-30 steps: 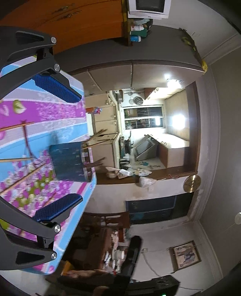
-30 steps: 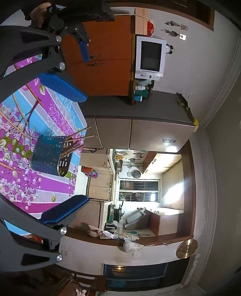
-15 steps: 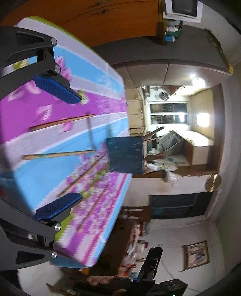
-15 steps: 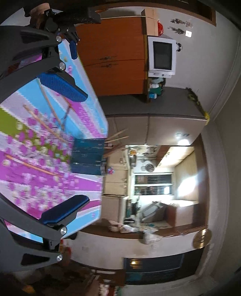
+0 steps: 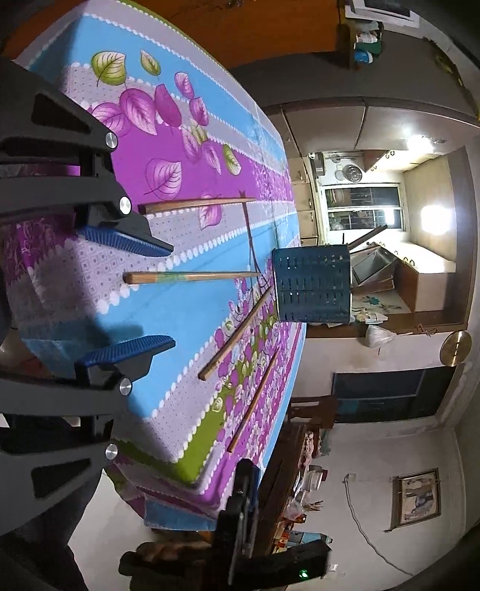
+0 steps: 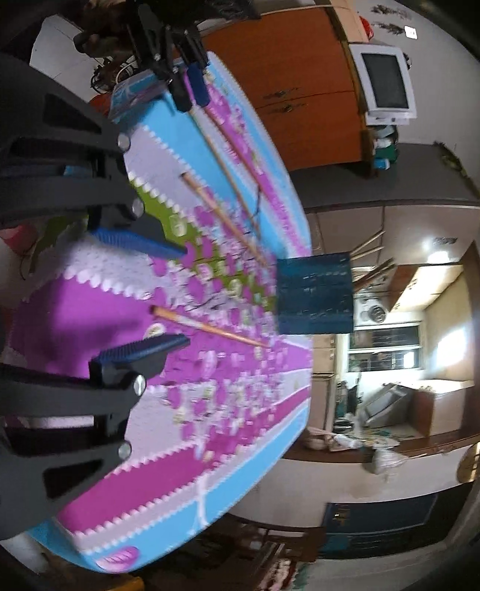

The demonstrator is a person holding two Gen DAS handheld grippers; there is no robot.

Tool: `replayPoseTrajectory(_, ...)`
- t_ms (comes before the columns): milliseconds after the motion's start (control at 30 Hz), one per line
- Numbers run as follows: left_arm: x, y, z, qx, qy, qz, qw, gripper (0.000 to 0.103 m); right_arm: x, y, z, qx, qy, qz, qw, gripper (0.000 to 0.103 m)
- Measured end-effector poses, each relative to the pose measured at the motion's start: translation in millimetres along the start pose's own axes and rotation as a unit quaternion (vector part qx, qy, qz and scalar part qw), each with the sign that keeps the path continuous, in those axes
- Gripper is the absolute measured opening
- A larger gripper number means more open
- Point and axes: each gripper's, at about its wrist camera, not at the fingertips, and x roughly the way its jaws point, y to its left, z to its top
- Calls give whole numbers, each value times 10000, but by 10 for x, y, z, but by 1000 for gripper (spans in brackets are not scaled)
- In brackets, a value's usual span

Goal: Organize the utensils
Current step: 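Withdraw both open grippers from the holder and lower them over the loose chopsticks, then close the right gripper on a chopstick while the left gripper grasps another chopstick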

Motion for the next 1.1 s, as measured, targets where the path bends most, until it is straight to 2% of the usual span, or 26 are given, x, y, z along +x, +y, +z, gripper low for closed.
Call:
replayPoseTrajectory(100,31,-12,-34,18,26,-6,10000,41,103,-21,-85,51,151,-43,9999,25)
replayPoseTrajectory(333,59,3,-24,-58,-73,2,10000,30,226,-11,-87,84,105,-214,9997,20)
replayPoseTrajectory(1100,90,-12,-142,-87,-524,130,9985,31,258,33,-171,-42,-343,-509,9981,18)
